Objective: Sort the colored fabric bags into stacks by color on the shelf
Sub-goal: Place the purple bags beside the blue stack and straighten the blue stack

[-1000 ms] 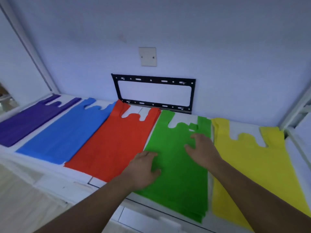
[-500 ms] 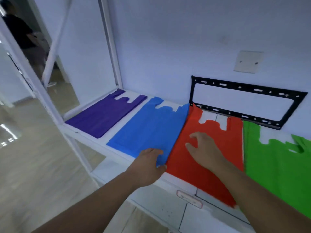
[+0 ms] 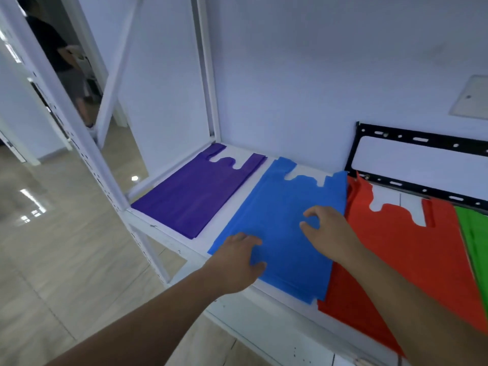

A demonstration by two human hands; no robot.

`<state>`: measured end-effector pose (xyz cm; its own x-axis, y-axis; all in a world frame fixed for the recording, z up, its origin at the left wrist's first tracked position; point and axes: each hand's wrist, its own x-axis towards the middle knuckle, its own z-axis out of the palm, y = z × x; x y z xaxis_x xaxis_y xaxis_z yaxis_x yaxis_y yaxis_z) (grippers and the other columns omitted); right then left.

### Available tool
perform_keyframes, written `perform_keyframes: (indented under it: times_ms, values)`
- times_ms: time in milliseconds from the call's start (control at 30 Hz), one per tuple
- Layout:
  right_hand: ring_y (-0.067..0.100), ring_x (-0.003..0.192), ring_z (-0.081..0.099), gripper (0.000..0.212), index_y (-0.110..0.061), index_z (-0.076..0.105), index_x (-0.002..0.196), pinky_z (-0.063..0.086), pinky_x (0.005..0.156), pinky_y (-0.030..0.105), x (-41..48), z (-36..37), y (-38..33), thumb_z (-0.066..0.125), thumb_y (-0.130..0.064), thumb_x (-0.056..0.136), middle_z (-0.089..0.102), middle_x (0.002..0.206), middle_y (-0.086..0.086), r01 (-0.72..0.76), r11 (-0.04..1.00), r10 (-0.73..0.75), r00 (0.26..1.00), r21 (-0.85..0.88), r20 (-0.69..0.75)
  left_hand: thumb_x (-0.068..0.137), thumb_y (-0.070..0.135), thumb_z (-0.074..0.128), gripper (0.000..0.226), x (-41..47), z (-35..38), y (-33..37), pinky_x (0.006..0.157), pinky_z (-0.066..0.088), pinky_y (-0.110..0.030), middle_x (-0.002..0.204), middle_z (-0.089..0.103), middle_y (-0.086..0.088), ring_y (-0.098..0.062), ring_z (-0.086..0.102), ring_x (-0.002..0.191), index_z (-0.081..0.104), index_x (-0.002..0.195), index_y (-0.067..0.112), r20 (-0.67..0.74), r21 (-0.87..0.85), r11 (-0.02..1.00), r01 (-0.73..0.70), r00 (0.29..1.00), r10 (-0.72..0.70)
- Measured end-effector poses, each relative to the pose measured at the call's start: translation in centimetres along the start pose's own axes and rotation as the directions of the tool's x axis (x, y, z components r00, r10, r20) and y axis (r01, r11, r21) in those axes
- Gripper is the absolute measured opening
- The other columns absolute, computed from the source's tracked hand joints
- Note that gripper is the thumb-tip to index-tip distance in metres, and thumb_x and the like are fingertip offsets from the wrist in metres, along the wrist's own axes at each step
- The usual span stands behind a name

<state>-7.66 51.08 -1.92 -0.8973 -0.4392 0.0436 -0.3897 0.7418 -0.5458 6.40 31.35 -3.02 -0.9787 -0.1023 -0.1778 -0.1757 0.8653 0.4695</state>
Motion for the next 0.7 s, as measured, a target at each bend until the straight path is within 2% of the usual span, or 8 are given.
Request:
perform_keyframes:
  times_ms: [67, 167, 300, 367, 467, 567, 633, 700]
  values:
    - [0.019, 0.103, 0.056, 0.037, -0.021, 0.056, 0.124, 0.048, 0.083, 0.031, 1.6, 0.4, 0.5, 0.055, -0.041, 0.093, 0.05, 0.131, 0.002, -0.03, 0.999, 0.03, 1.0, -0.026, 0.002, 0.095, 0.049, 0.051, 0.059, 2.3, -0.7, -0.7, 0.117, 0.026, -0.032, 0.153, 0.032, 0.009, -0.012, 0.025, 0.143, 0.035, 0.148, 0.028, 0.016, 0.032, 0.999, -0.035, 0.999, 0.034]
    - [0.019, 0.119, 0.048, 0.038, -0.021, 0.055, 0.126, 0.045, 0.093, 0.031, 4.0, 0.8, 1.9, 0.053, -0.041, 0.093, 0.051, 0.13, 0.001, -0.049, 0.995, 0.049, 0.999, -0.089, 0.0, 0.095, 0.051, 0.051, 0.061, 6.2, -1.3, -1.3, 0.118, 0.023, -0.031, 0.155, 0.031, 0.01, -0.012, 0.024, 0.144, 0.035, 0.149, 0.028, 0.051, 0.094, 0.988, -0.12, 0.992, 0.115]
    - [0.019, 0.121, 0.046, 0.043, -0.022, 0.052, 0.13, 0.044, 0.098, 0.034, 6.6, 1.5, 3.2, 0.05, -0.044, 0.093, 0.05, 0.131, 0.001, -0.089, 0.979, 0.097, 0.994, -0.182, 0.04, 0.096, 0.058, 0.043, 0.066, 10.5, -1.3, -2.5, 0.122, 0.017, -0.035, 0.161, 0.021, 0.009, -0.012, 0.016, 0.149, 0.028, 0.152, 0.029, 0.12, 0.283, 0.928, -0.242, 0.969, 0.216]
    - [0.019, 0.122, 0.046, 0.044, -0.023, 0.053, 0.13, 0.043, 0.1, 0.036, 7.4, 2.2, 3.3, 0.049, -0.044, 0.092, 0.051, 0.129, 0.0, -0.093, 0.972, 0.104, 0.994, -0.216, 0.043, 0.094, 0.061, 0.039, 0.064, 11.9, -1.4, -3.5, 0.119, 0.023, -0.037, 0.157, 0.03, 0.01, -0.015, 0.026, 0.144, 0.032, 0.15, 0.03, 0.1, 0.355, 0.899, -0.258, 0.966, 0.238]
    - [0.017, 0.118, 0.047, 0.039, -0.024, 0.057, 0.123, 0.043, 0.098, 0.034, 7.6, 3.6, 3.0, 0.048, -0.044, 0.09, 0.052, 0.123, -0.005, -0.059, 0.97, 0.07, 0.997, -0.235, 0.039, 0.091, 0.065, 0.034, 0.057, 13.0, -1.8, -4.4, 0.106, 0.035, -0.036, 0.134, 0.048, 0.01, -0.017, 0.046, 0.123, 0.045, 0.137, 0.033, 0.082, 0.451, 0.845, -0.289, 0.956, 0.283]
    - [0.016, 0.111, 0.05, 0.032, -0.026, 0.06, 0.113, 0.045, 0.092, 0.033, 8.2, 4.4, 2.2, 0.047, -0.043, 0.089, 0.054, 0.114, -0.007, -0.061, 0.971, 0.065, 0.998, -0.231, 0.007, 0.091, 0.065, 0.031, 0.051, 14.9, -3.1, -4.5, 0.103, 0.036, -0.036, 0.119, 0.055, 0.013, -0.013, 0.051, 0.112, 0.052, 0.127, 0.035, 0.028, 0.4, 0.878, -0.262, 0.961, 0.274]
    - [0.017, 0.112, 0.051, 0.028, -0.025, 0.062, 0.111, 0.045, 0.095, 0.034, 9.5, 4.0, 2.0, 0.051, -0.039, 0.089, 0.056, 0.115, -0.006, -0.122, 0.981, 0.113, 0.991, -0.149, -0.067, 0.093, 0.061, 0.038, 0.048, 17.3, -3.8, -4.8, 0.105, 0.037, -0.037, 0.127, 0.054, 0.012, -0.013, 0.049, 0.118, 0.052, 0.129, 0.033, -0.043, 0.285, 0.931, -0.23, 0.967, 0.253]
    - [0.017, 0.121, 0.047, 0.031, -0.023, 0.061, 0.119, 0.042, 0.101, 0.031, 10.3, 3.4, 2.2, 0.054, -0.033, 0.09, 0.054, 0.125, -0.004, -0.233, 0.972, 0.227, 0.961, -0.02, -0.156, 0.093, 0.056, 0.048, 0.05, 19.6, -4.3, -4.9, 0.107, 0.038, -0.038, 0.141, 0.045, 0.009, -0.018, 0.043, 0.128, 0.048, 0.135, 0.029, -0.068, 0.112, 0.98, -0.167, 0.982, 0.175]
